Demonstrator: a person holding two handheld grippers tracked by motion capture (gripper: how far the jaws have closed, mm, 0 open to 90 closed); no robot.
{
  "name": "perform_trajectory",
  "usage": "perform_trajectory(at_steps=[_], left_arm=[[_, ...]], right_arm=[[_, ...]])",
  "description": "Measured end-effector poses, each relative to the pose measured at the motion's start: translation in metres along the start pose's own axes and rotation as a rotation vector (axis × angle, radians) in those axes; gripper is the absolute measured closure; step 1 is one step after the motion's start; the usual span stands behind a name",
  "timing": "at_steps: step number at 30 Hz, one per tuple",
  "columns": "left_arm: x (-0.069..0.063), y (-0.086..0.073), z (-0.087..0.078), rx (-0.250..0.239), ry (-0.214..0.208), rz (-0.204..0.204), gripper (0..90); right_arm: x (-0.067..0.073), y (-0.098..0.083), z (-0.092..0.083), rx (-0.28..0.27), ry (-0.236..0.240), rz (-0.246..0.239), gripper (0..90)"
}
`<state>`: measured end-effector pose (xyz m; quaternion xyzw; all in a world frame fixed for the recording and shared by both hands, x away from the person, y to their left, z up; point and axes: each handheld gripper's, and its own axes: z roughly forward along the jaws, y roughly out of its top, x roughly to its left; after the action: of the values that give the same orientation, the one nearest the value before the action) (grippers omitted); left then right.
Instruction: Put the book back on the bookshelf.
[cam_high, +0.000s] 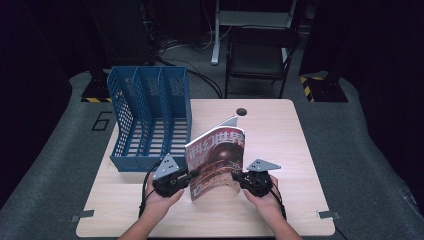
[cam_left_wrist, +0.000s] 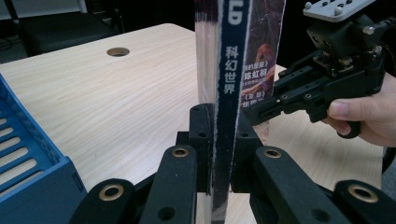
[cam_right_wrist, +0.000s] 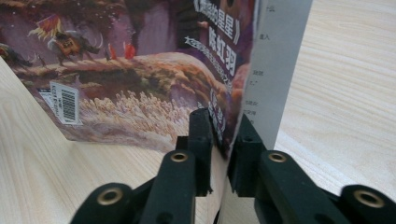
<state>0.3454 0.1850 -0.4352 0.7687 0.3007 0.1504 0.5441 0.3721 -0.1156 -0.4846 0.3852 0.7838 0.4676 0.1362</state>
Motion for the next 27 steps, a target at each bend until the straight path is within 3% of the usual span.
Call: perform_trajectory(at_steps=[15,18,23,27], left_arm=[[-0.001,0.000,-0.004,0.030,-0.017,0.003,82.6],[-0.003,0.001,-0.005,0.037,-0.032,0.002,79.7],[-0.007,0.006,-0.006,0.039,-0.045,0.016,75.2],[-0.010,0.011,-0.004,0.076,-0.076,0.012,68.7]], right_arm=[[-0.009,-0.002,-0.004,0.008,0.045,0.028,67.8],[-0.009,-0.002,-0.007,0.006,0.057,0.045,62.8],[-0.009,-0.001,-0.011,0.001,0.055,0.015,58.8],[-0.008,-0.001,-0.014,-0.014,0.057,0.042,55.9]])
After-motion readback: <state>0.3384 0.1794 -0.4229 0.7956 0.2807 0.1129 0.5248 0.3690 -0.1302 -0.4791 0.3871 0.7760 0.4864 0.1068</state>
